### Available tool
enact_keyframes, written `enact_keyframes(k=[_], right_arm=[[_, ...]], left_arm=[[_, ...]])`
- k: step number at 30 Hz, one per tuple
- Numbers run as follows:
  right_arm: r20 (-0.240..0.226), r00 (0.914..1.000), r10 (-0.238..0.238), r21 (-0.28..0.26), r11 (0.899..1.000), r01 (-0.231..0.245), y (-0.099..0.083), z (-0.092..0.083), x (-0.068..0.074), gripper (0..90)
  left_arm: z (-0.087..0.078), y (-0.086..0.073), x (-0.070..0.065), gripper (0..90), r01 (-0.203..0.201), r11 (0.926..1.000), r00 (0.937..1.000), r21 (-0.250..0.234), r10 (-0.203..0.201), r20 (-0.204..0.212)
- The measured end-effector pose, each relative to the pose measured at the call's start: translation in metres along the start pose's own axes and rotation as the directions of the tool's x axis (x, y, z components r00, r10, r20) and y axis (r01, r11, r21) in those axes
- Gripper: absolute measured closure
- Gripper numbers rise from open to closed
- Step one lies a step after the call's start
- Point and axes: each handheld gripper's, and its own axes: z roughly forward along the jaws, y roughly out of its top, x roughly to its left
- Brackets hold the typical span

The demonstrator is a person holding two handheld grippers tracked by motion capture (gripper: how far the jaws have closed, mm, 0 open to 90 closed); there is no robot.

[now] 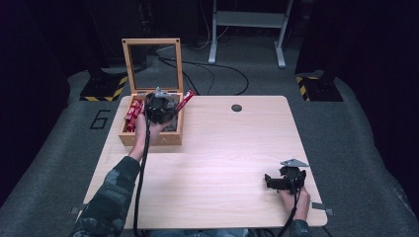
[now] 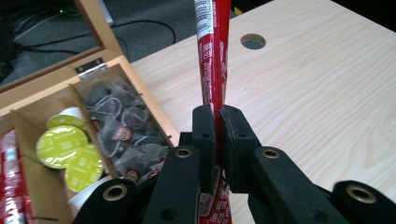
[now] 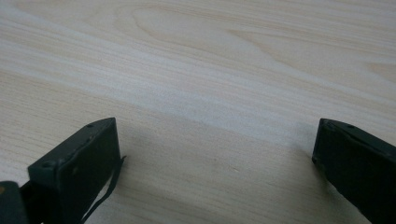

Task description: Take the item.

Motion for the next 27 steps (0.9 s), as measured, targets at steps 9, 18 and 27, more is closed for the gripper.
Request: enact_keyframes(k=[9,18,27], right_arm=[[0.0,1.0,0.0,0.0,1.0,0.0,0.0,0.0,0.0,0.2],[0.0,1.0,0.0,0.0,1.0,0.0,0.0,0.0,0.0,0.2],[0.0,1.0,0.0,0.0,1.0,0.0,0.0,0.0,0.0,0.2]], left_arm=[[0.014,0.0,-0.018,84.3,-0.019,0.9998,0.9991,0.011,0.019,0.039],[0.027,-0.002,-0.032,84.2,-0.02,0.9995,0.9976,0.026,0.019,0.067],[0.043,-0.01,-0.047,84.1,-0.036,0.9975,0.9946,0.061,0.029,0.1]])
